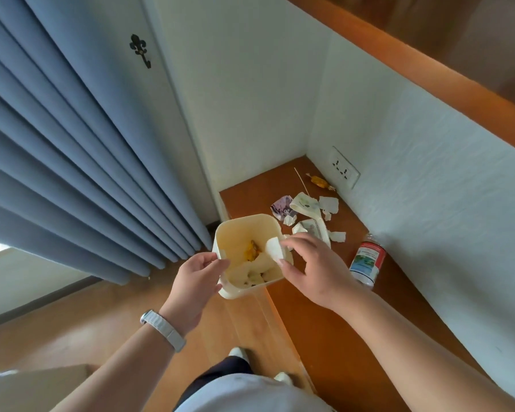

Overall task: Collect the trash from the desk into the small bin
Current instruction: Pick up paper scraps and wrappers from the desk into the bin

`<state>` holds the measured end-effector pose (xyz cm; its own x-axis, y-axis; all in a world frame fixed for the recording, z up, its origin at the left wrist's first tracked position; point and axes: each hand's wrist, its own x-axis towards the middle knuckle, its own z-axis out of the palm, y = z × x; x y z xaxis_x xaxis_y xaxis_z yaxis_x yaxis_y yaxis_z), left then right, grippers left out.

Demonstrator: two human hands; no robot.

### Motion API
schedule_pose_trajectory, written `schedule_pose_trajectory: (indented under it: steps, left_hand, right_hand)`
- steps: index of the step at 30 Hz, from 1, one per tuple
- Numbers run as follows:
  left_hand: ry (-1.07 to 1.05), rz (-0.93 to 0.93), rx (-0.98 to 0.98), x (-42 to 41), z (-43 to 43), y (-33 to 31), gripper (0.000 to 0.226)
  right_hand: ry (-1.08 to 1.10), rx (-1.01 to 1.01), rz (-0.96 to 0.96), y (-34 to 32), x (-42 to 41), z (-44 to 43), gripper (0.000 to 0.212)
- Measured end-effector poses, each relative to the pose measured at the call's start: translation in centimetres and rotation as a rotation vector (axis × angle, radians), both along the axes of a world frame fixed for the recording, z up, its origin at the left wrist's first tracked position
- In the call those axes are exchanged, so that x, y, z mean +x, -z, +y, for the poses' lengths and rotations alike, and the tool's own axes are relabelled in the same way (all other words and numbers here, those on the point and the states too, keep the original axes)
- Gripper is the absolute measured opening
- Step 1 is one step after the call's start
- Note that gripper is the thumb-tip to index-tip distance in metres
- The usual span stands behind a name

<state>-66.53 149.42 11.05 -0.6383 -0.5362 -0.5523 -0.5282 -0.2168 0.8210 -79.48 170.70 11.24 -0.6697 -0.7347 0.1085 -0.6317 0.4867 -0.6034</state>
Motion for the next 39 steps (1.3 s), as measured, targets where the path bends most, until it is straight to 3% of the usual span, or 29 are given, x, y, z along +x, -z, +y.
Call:
schedule_pose_trajectory:
  steps: [3,12,22,33,39]
  left_hand:
    - [-0.028,-0.001,0.002,-0.5,-1.2,0.6,0.022]
    - [-0.005,-0.008,0.032,-4.4,-6.2,2.4,0.017]
    - [0.023,-0.041,0.035,-8.2,-10.9,3.9,0.020]
    - [-0.040,-0.009,0.071,-8.1,-11.8,4.0,0.018]
    - [-0.035,0.002,0.073,-7.8,-11.5,3.6,0.018]
  right_hand:
    - [0.077,0.017,-0.075,1.2,-1.4,0.0,0.046]
    - [0.260,0.255,-0.251,5.6,-6.8,-2.2,0.042]
    - [0.118,0.624,-0.138,13.1,-8.8,-6.9,0.038]
    - [0.077,0.712,-0.039,14.7,-8.6,-9.4,0.025]
    - [0.148,0.608,-0.084,12.9,-7.8,-8.8,0.016]
